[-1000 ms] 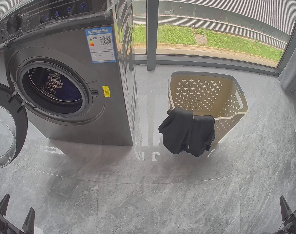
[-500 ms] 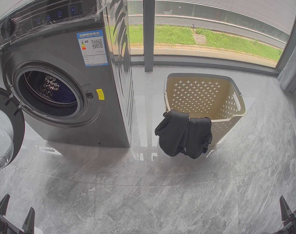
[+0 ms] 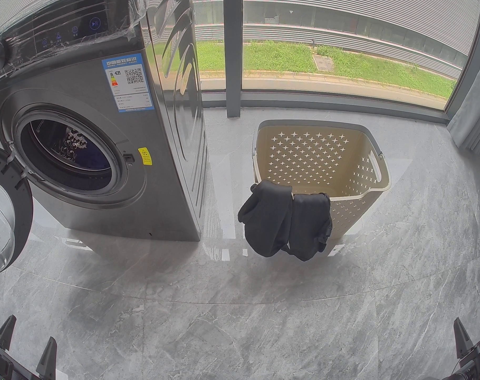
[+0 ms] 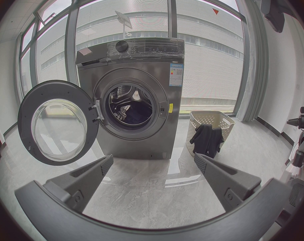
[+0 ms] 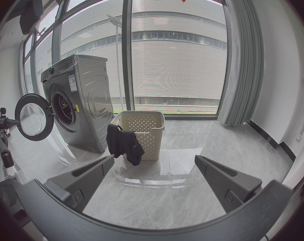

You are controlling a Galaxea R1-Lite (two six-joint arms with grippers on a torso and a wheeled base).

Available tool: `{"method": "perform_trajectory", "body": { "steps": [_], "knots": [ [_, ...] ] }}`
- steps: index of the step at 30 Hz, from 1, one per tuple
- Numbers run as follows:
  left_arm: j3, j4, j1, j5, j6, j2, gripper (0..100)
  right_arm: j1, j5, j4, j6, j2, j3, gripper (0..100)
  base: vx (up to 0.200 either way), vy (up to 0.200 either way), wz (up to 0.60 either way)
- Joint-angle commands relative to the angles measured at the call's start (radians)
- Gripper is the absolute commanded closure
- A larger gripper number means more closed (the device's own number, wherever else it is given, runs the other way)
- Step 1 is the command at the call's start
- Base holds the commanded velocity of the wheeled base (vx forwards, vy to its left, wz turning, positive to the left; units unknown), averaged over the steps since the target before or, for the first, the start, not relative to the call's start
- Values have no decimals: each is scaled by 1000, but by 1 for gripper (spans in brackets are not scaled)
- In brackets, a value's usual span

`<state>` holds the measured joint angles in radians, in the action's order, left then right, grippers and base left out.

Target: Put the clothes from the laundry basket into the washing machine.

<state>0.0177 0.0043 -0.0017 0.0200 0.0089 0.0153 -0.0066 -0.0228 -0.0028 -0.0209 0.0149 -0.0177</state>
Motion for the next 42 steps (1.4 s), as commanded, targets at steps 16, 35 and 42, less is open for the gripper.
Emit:
{"method": "perform_trajectory", "body": {
  "steps": [16, 35, 42],
  "knots": [
    [-15, 0, 0, 0, -1, -15, 0, 0, 0, 0, 1, -15, 16, 0, 100, 0, 0],
    [-15, 0, 0, 0, -1, -15, 0, 0, 6, 0, 1, -15, 16, 0, 0, -63, 0],
    [-15, 0, 0, 0, -1, -15, 0, 0, 6, 0, 1, -15, 16, 0, 0, -114, 0]
  ]
}}
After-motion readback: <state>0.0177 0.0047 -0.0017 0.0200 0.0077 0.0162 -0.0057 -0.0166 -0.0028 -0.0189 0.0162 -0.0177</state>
